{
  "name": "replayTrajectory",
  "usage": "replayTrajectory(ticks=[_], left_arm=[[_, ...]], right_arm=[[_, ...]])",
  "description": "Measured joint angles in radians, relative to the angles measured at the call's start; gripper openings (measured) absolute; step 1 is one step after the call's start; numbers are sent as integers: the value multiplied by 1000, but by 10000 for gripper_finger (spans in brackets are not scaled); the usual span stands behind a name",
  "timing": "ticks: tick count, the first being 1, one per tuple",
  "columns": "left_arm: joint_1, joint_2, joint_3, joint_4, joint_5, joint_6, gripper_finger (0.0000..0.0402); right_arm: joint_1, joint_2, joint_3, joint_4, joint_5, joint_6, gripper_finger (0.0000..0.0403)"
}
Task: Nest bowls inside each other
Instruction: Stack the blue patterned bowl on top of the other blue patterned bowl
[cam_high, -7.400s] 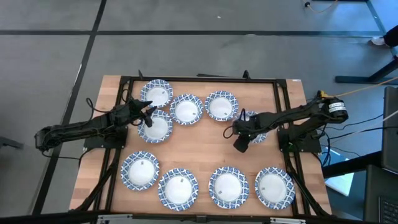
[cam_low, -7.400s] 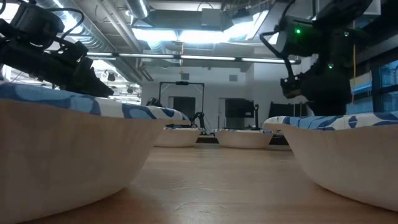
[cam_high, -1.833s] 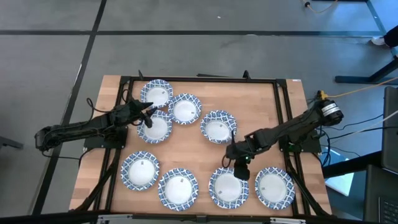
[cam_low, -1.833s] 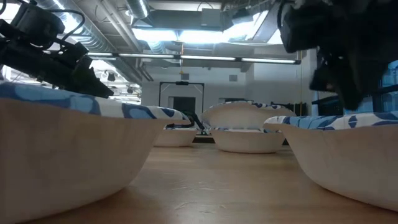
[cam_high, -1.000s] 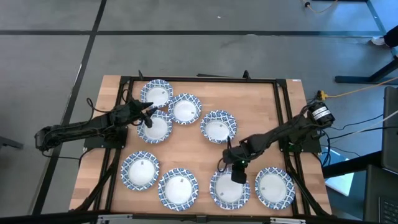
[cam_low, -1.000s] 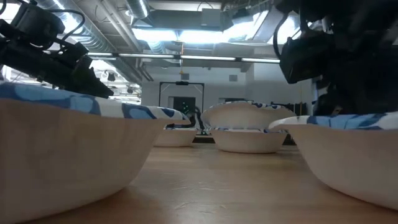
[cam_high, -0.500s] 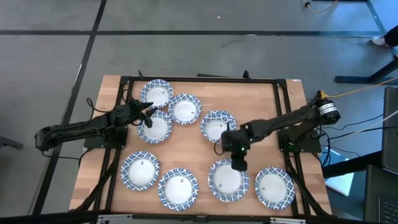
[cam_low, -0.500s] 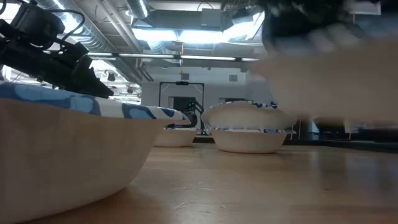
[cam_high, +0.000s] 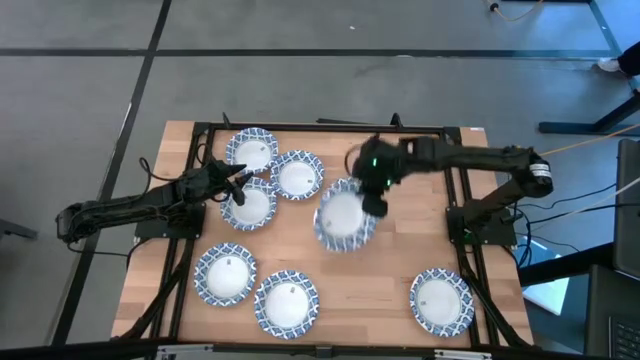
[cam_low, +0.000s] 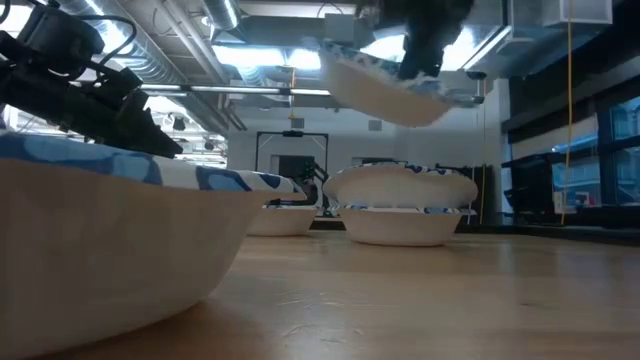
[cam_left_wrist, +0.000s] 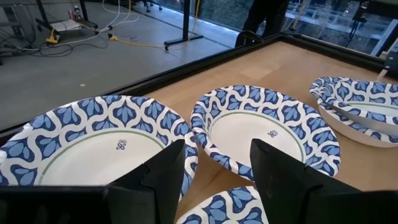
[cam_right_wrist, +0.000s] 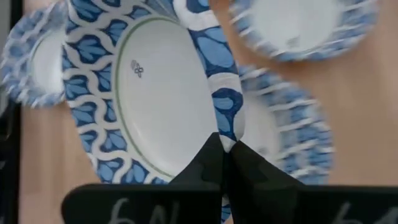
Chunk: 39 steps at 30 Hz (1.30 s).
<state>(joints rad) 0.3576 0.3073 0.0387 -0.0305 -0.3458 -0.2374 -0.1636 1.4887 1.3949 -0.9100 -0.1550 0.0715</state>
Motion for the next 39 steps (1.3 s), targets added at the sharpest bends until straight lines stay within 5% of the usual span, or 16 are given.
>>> replayTrajectory(ticks=[9,39], left_arm=[[0,0,0,0,0,-21,176],[0,0,0,0,-1,-16,176]], right_arm=[[-207,1,-43,-6,-123,-54,7],[-300,2,-306,194,-152,-49,5]])
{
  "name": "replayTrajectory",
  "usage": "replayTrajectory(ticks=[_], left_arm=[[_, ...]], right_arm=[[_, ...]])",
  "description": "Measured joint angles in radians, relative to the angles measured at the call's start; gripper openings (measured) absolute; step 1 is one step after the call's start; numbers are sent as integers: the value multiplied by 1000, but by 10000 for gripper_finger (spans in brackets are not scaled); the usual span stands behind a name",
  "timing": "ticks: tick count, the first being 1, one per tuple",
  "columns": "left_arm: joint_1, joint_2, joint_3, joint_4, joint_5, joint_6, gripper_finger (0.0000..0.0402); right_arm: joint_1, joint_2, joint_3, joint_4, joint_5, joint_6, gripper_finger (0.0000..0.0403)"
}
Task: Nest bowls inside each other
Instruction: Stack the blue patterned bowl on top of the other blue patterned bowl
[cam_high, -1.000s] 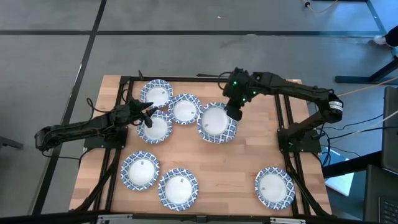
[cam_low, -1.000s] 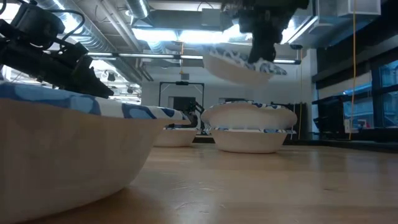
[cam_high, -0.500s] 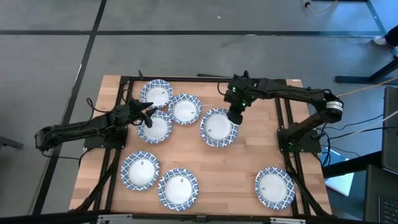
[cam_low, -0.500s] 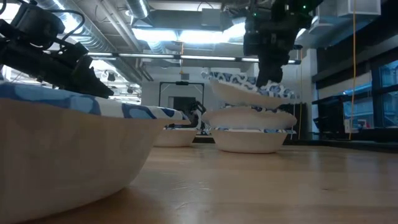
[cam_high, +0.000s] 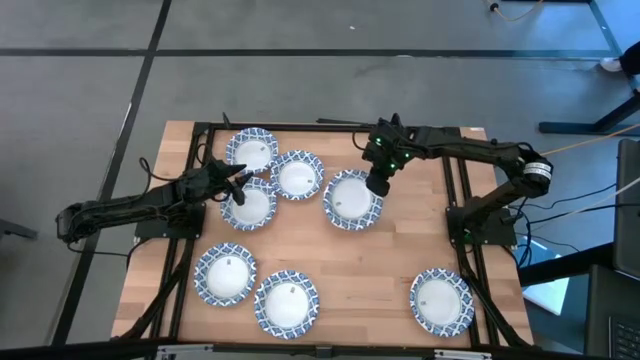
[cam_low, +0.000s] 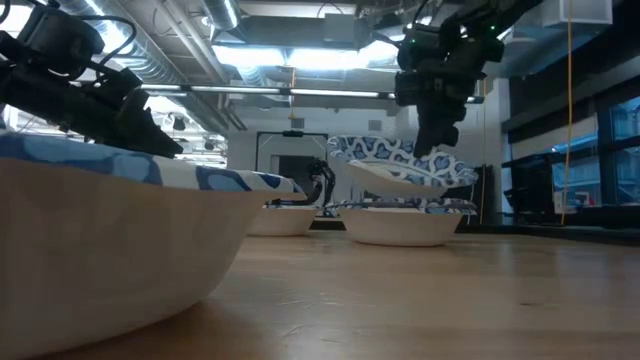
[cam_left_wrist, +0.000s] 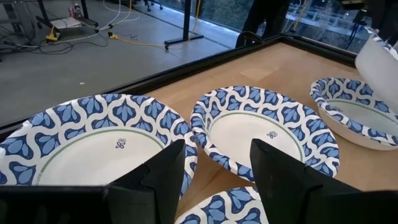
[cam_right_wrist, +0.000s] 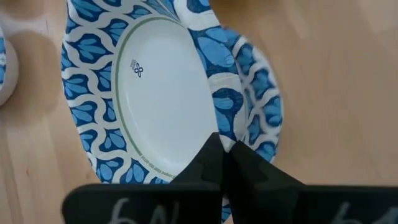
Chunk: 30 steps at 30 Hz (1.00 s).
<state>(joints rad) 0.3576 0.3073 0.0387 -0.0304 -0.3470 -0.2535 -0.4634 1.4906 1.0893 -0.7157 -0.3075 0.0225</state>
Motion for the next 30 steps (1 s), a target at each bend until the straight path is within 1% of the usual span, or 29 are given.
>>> replayTrajectory(ticks=[5,9,13,20,22,25,27,30], left_arm=[[0,0,0,0,0,0,176],[0,0,0,0,0,-1,176],[0,0,0,0,0,-1,176],[0,0,0,0,0,-1,176],[0,0,0,0,0,-1,176],[0,0,0,0,0,-1,176],[0,0,0,0,0,-2,176],[0,0,0,0,0,-2,176]], right_arm=[[-14,23,0,32,0,27,9],[-14,55,0,33,2,19,28],[-13,77,0,38,44,14,55],[-14,82,2,31,53,-2,125],[-17,83,20,-2,67,-18,142],[-19,83,75,-57,107,-37,157],[-20,76,115,-124,98,-58,159],[-6,39,157,-218,50,-87,160]])
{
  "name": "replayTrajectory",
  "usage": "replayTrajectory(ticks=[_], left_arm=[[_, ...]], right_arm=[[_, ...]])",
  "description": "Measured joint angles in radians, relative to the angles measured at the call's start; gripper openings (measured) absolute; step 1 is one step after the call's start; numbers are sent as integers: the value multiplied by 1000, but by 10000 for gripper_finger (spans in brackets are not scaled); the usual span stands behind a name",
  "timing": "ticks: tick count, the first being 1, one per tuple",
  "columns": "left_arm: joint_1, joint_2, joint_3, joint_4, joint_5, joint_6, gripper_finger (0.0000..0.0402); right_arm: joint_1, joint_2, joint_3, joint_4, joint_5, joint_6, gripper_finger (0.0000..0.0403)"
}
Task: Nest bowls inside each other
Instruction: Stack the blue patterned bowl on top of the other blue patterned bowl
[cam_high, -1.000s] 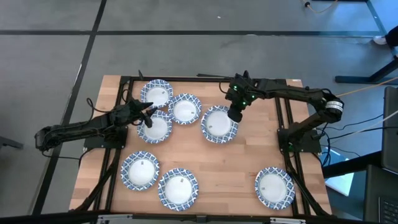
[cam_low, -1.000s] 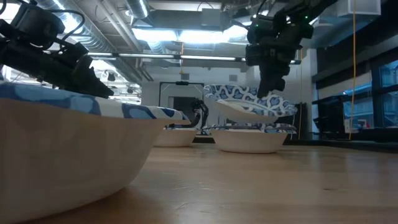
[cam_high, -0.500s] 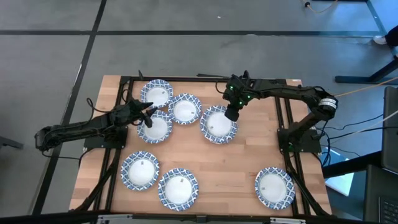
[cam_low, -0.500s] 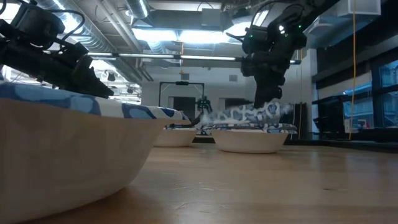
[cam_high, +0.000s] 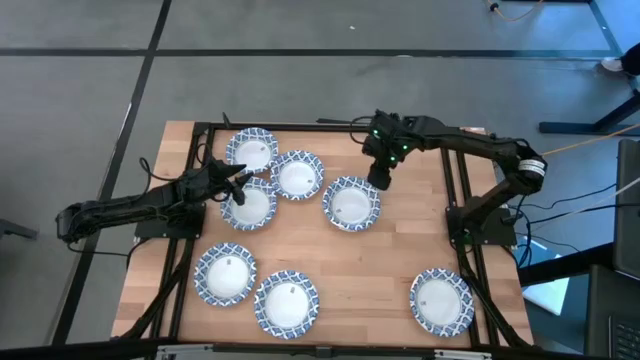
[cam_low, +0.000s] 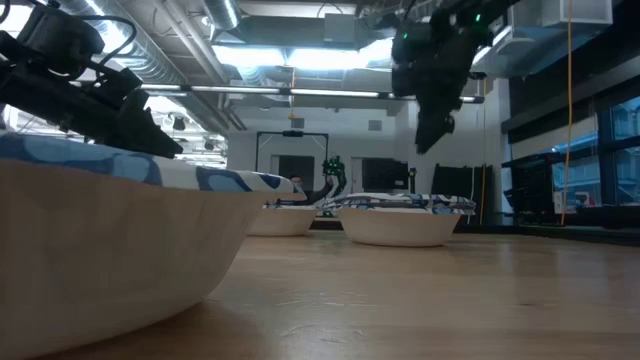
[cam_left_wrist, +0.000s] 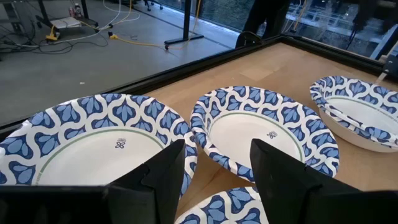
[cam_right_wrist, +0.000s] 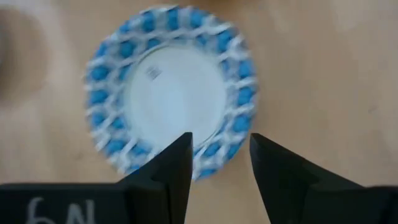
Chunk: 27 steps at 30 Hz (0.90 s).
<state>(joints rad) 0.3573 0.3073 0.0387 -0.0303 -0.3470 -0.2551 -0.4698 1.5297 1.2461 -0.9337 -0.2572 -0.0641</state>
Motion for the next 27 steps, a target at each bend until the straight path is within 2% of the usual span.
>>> replayTrajectory(ticks=[4,8,17,21,27], left_arm=[[0,0,0,0,0,0,176],[0,0,0,0,0,-3,176],[0,0,0,0,0,-3,176],[0,0,0,0,0,-3,176],[0,0,0,0,0,-4,176]], right_arm=[[38,-89,-17,-96,-35,-16,161],[95,-236,-86,-101,-81,6,161],[334,-559,-283,-102,-6,372,161],[483,-609,-373,-106,-6,522,161],[664,-573,-460,-100,-8,619,161]])
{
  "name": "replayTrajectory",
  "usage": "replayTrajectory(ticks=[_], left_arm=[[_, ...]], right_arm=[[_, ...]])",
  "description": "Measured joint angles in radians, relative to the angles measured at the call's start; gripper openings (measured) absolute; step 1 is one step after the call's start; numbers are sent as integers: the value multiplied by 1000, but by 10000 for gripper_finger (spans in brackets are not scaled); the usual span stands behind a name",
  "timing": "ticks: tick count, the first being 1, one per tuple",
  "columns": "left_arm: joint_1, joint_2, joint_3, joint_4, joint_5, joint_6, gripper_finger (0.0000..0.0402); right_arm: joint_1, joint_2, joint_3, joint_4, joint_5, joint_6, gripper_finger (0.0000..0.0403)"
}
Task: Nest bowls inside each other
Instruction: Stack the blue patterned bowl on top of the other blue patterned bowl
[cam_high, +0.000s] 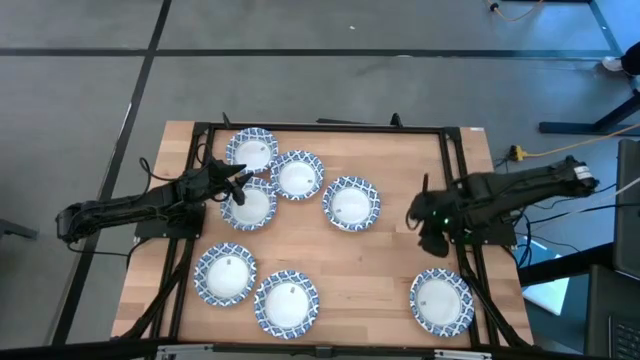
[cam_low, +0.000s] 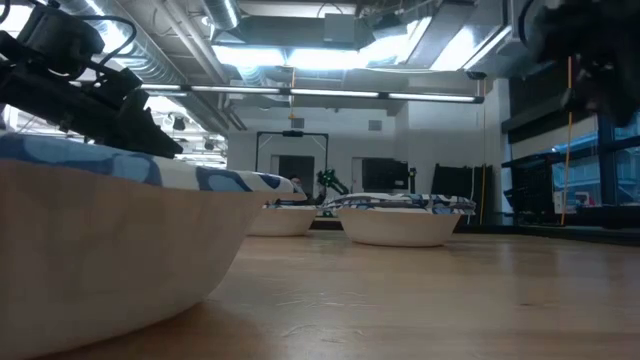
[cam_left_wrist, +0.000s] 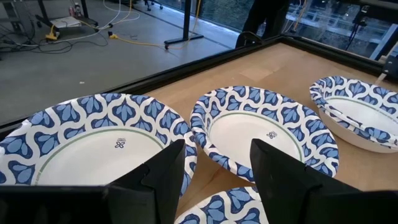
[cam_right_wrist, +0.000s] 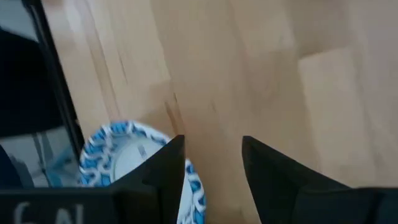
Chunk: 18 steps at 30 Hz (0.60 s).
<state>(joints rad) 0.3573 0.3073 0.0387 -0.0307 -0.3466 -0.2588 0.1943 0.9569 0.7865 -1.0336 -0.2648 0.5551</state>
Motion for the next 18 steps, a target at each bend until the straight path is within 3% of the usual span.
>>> replayTrajectory(ticks=[8,18], left_arm=[[0,0,0,0,0,0,176],[0,0,0,0,0,0,176]], right_arm=[[164,101,-22,9,-17,-37,161],[277,276,-22,22,-48,-63,161]])
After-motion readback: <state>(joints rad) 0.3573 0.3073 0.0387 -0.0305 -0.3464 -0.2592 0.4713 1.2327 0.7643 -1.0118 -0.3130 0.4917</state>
